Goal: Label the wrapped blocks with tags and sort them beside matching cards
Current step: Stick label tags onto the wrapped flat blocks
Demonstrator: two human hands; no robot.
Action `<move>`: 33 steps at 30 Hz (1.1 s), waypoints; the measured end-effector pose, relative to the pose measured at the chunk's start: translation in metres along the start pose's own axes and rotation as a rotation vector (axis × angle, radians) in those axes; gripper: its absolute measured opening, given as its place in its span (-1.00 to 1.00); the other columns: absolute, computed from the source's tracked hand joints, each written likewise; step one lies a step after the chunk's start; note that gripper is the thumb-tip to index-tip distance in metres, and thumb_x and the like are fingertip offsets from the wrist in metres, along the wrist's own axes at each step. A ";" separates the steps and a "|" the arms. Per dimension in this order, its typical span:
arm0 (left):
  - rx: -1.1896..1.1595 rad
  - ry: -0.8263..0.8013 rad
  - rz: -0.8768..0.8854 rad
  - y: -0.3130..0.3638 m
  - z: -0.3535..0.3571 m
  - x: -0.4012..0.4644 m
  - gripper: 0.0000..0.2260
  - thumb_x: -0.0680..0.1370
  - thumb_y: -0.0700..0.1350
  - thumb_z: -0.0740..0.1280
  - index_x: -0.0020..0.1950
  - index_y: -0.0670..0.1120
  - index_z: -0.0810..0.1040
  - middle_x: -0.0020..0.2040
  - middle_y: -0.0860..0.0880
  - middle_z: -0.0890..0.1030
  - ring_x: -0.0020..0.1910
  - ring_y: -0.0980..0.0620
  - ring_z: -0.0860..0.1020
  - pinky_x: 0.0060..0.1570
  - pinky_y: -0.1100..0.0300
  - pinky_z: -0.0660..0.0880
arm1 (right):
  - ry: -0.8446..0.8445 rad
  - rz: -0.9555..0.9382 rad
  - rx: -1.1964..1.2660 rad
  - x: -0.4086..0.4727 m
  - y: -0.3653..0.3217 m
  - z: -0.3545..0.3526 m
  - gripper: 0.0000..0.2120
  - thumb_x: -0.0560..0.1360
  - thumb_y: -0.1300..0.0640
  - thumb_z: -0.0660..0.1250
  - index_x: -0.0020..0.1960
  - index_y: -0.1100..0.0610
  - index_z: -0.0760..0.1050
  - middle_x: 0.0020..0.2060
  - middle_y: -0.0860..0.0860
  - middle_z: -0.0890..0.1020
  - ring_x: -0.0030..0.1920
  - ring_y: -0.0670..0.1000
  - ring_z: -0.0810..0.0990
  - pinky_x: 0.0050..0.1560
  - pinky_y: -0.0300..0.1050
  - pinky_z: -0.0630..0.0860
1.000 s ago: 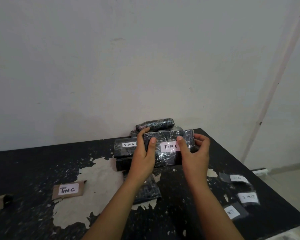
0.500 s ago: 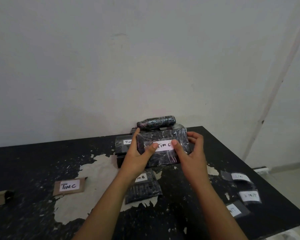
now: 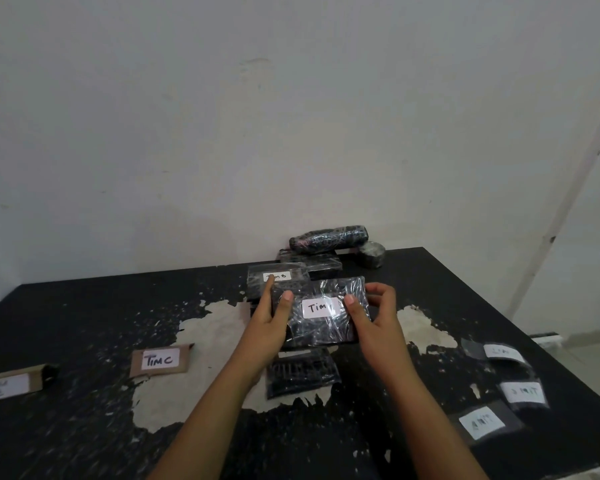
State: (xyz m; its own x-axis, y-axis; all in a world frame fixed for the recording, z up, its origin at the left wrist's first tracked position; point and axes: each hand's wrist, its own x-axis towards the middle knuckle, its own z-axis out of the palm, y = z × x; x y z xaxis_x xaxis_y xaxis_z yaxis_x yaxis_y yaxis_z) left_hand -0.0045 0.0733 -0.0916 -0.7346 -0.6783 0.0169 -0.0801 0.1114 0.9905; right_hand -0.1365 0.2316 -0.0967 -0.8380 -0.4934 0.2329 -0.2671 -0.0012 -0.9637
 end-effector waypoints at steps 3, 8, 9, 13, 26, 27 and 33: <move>0.079 0.037 0.048 -0.009 -0.004 0.003 -0.35 0.68 0.31 0.25 0.74 0.31 0.09 0.71 0.05 0.27 0.66 -0.07 0.30 0.57 -0.12 0.35 | 0.026 0.060 0.022 0.001 0.008 0.000 -0.69 0.71 -0.08 0.39 0.38 -0.11 0.37 0.25 -0.16 0.56 0.13 -0.12 0.67 -0.03 -0.17 0.59; 0.190 0.186 0.129 -0.020 -0.014 0.017 -0.71 0.70 0.14 0.34 0.41 0.16 0.58 0.27 0.03 0.55 0.16 0.08 0.62 0.14 0.12 0.66 | 0.131 0.145 0.044 0.009 0.019 -0.004 -0.67 0.71 -0.16 0.36 0.38 -0.09 0.37 0.22 -0.09 0.59 0.11 -0.05 0.66 -0.04 -0.09 0.55; 0.203 0.204 0.136 -0.020 -0.014 0.019 -0.76 0.71 0.13 0.34 0.34 0.13 0.62 0.26 0.05 0.53 0.17 0.08 0.62 0.16 0.11 0.67 | 0.149 0.159 0.056 0.012 0.020 -0.004 -0.66 0.71 -0.16 0.36 0.39 -0.07 0.36 0.21 -0.08 0.59 0.10 -0.06 0.65 -0.04 -0.09 0.54; 0.209 0.153 0.113 -0.016 -0.013 0.022 -0.77 0.72 0.14 0.30 0.27 0.10 0.65 0.18 0.09 0.63 0.16 0.11 0.64 0.09 0.22 0.62 | 0.141 0.217 0.119 0.023 0.026 0.000 -0.66 0.70 -0.19 0.36 0.38 -0.11 0.37 0.23 0.00 0.61 0.15 0.05 0.67 0.15 0.08 0.62; 0.182 0.323 0.087 -0.009 -0.023 0.059 -0.52 0.70 0.22 0.31 0.61 0.15 0.43 0.34 0.00 0.49 0.35 -0.03 0.56 0.41 -0.01 0.52 | -0.132 0.056 0.127 0.066 0.007 0.042 -0.18 0.52 -0.04 0.58 0.67 -0.25 0.29 0.48 -0.11 0.45 0.36 -0.08 0.61 0.36 0.04 0.64; 0.201 0.329 0.086 -0.010 -0.025 0.063 -0.48 0.69 0.20 0.33 0.64 0.13 0.40 0.39 -0.01 0.49 0.40 -0.04 0.53 0.43 -0.01 0.50 | -0.127 0.054 0.113 0.070 0.008 0.046 -0.15 0.51 -0.07 0.58 0.69 -0.24 0.26 0.50 -0.11 0.44 0.38 -0.08 0.60 0.38 0.06 0.63; 0.464 0.404 0.058 -0.016 -0.030 0.072 -0.40 0.68 0.22 0.33 0.69 0.07 0.34 0.59 -0.06 0.39 0.59 -0.16 0.22 0.52 -0.11 0.32 | -0.148 0.021 -0.007 0.074 0.017 0.058 -0.19 0.61 -0.04 0.55 0.75 -0.09 0.24 0.55 -0.12 0.52 0.45 -0.15 0.52 0.44 -0.14 0.50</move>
State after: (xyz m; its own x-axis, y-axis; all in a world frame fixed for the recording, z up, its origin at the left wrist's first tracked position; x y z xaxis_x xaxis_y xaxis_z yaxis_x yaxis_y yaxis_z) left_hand -0.0360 0.0013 -0.1020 -0.4406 -0.8731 0.2087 -0.3990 0.3987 0.8257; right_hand -0.1756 0.1441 -0.1036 -0.7642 -0.6162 0.1905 -0.2540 0.0160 -0.9671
